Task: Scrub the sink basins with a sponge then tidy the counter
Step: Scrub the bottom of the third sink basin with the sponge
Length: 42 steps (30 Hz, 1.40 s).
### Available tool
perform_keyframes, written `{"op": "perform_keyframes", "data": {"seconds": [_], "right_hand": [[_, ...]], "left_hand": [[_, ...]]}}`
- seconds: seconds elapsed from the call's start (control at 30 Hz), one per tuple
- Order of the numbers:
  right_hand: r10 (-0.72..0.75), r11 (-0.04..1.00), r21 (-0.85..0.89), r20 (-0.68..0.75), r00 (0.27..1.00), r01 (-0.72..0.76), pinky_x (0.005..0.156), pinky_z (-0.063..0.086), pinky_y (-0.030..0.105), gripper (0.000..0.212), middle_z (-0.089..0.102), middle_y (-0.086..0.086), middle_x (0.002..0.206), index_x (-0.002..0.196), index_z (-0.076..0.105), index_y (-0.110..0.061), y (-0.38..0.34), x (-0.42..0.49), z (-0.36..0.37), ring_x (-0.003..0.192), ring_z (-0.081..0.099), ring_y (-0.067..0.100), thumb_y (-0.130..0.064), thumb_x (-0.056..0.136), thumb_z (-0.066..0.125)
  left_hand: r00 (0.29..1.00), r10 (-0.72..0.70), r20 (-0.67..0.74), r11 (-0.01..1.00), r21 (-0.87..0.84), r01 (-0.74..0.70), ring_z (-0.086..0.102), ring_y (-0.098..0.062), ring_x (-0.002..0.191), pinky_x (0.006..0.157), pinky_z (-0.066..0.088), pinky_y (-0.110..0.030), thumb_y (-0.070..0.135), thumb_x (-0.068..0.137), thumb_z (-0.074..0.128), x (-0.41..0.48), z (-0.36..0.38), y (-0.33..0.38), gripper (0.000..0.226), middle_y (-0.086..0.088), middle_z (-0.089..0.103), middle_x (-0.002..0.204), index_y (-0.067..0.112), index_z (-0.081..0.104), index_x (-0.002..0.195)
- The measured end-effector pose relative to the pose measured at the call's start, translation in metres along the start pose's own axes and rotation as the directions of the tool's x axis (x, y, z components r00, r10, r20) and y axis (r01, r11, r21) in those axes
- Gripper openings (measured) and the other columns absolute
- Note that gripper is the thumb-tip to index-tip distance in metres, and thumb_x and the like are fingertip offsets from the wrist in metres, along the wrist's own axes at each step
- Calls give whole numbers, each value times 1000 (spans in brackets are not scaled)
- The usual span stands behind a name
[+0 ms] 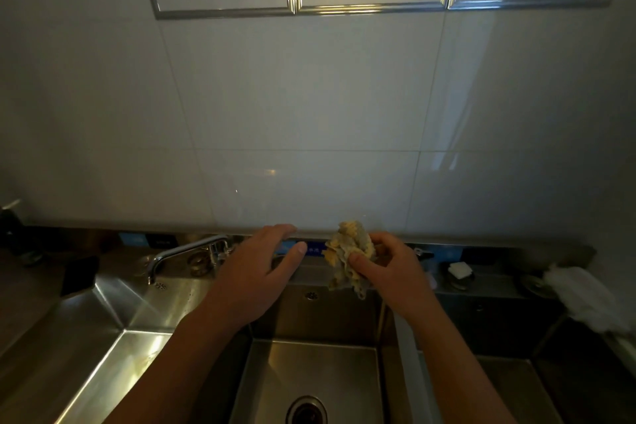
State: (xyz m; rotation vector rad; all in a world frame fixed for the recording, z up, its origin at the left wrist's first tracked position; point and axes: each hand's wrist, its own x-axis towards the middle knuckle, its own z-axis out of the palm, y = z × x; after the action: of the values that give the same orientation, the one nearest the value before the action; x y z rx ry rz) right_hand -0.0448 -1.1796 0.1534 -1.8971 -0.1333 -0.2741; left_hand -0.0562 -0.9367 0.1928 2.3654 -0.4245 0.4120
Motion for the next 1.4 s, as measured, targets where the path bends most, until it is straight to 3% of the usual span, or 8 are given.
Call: {"op": "perform_keyframes", "data": {"seconds": [0.2,0.3,0.47,0.6,0.87,1.03,1.2,1.4], "right_hand": [[56,998,-17,23,998,-55,76,62,35,29,69,-10,102,109,61,-37,15,-11,7,90,69,6,-46,83,72],[127,992,16,60,990,-128,71,61,26,31,70,-8,102,112,62,-32,31,-22,20,87,69,1,-42,84,73],[235,967,65,145,961,-246,70,59,21,26,72,-6,96,109,64,-25,62,-50,50,83,70,1,-28,86,75],[330,938,50,171,928,-342,63,55,16,22,73,-6,90,101,66,-27,95,-76,76,79,70,2,-23,83,79],[542,840,-104,209,814,-532,77,58,45,21,71,4,90,90,63,-30,159,-134,117,83,69,22,-21,82,80],[649,761,-201,223,727,-617,76,55,36,22,66,-6,86,95,60,-26,185,-160,123,82,65,15,-24,83,79],[683,730,-179,199,702,-660,61,46,20,24,63,-9,85,102,60,-20,193,-161,127,75,60,5,-20,85,77],[642,766,-173,191,742,-618,68,53,28,28,70,2,94,109,65,-15,179,-141,137,83,66,15,-23,85,77]], "left_hand": [[998,3,57,998,59,-6,56,-2,106,85,48,-27,72,90,31,-19,8,-17,63,13,61,119,31,55,131],[994,-41,98,993,112,30,55,-4,110,90,49,-32,78,89,27,-37,15,-38,68,12,60,125,33,53,133],[974,-158,161,981,135,137,55,0,106,85,47,-24,73,88,32,-77,28,-65,66,13,61,122,32,53,135],[937,-259,234,959,177,221,58,-4,110,93,50,-35,70,90,35,-117,43,-90,61,13,62,124,32,54,134],[799,-475,369,880,192,434,57,-12,119,99,49,-40,75,87,30,-192,69,-137,76,5,61,132,24,53,138],[737,-538,409,839,172,516,61,-13,107,90,52,-43,72,88,33,-216,87,-150,66,4,64,120,28,55,131],[730,-533,428,845,218,489,61,-15,108,94,50,-46,68,91,32,-219,88,-155,62,4,64,122,27,55,132],[762,-513,394,858,235,456,59,-13,111,95,50,-44,64,94,36,-203,67,-158,58,5,63,125,27,54,135]]}}
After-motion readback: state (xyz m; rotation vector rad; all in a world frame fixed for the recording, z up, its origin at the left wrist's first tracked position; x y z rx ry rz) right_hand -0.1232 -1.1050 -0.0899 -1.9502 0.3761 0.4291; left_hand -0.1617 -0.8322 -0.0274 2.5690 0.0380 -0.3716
